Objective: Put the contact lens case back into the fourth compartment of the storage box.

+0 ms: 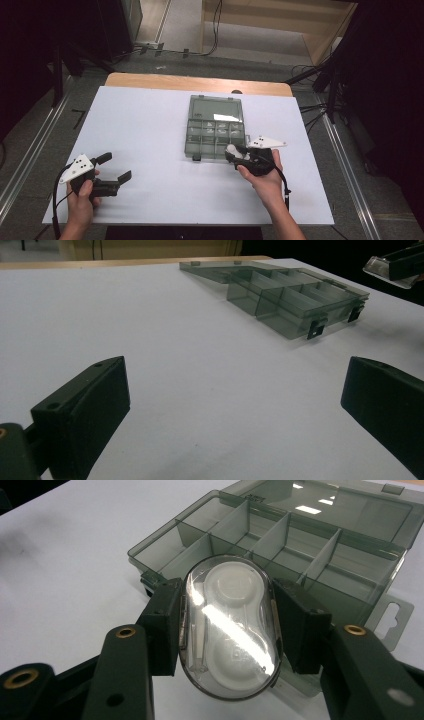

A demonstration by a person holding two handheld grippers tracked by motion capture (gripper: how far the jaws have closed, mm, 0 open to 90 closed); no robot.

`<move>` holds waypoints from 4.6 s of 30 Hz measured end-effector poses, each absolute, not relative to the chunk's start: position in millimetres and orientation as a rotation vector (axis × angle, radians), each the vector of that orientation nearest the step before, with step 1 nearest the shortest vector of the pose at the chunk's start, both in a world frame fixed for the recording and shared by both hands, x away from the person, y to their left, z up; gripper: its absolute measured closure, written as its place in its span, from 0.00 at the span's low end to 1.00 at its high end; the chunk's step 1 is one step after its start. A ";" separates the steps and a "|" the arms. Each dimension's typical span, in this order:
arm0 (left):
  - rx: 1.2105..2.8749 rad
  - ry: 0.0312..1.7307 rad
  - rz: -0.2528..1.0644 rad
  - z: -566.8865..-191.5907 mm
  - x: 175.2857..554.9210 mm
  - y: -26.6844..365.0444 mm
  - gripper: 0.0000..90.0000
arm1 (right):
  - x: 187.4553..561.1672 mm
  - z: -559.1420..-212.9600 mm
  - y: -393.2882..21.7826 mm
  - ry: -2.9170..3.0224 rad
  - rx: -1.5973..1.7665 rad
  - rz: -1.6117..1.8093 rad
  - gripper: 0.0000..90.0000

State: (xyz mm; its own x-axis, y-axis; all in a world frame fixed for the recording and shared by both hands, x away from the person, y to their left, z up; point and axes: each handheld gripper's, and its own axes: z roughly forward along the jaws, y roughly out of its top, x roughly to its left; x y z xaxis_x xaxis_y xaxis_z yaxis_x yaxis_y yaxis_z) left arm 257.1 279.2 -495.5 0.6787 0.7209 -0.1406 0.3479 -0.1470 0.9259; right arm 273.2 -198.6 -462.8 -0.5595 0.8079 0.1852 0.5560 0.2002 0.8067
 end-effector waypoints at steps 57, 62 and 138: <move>1.746 0.860 0.406 -495.4 256.6 279.4 0.00 | 334.9 -459.1 -222.0 2.125 1.412 1.219 0.52; 1.744 0.861 0.405 -495.4 256.6 279.4 0.00 | 340.6 -459.9 -220.5 2.127 1.420 1.219 0.52; 1.759 0.850 0.410 -494.9 256.6 277.4 0.00 | 379.0 -484.5 -210.5 2.140 1.494 1.075 0.76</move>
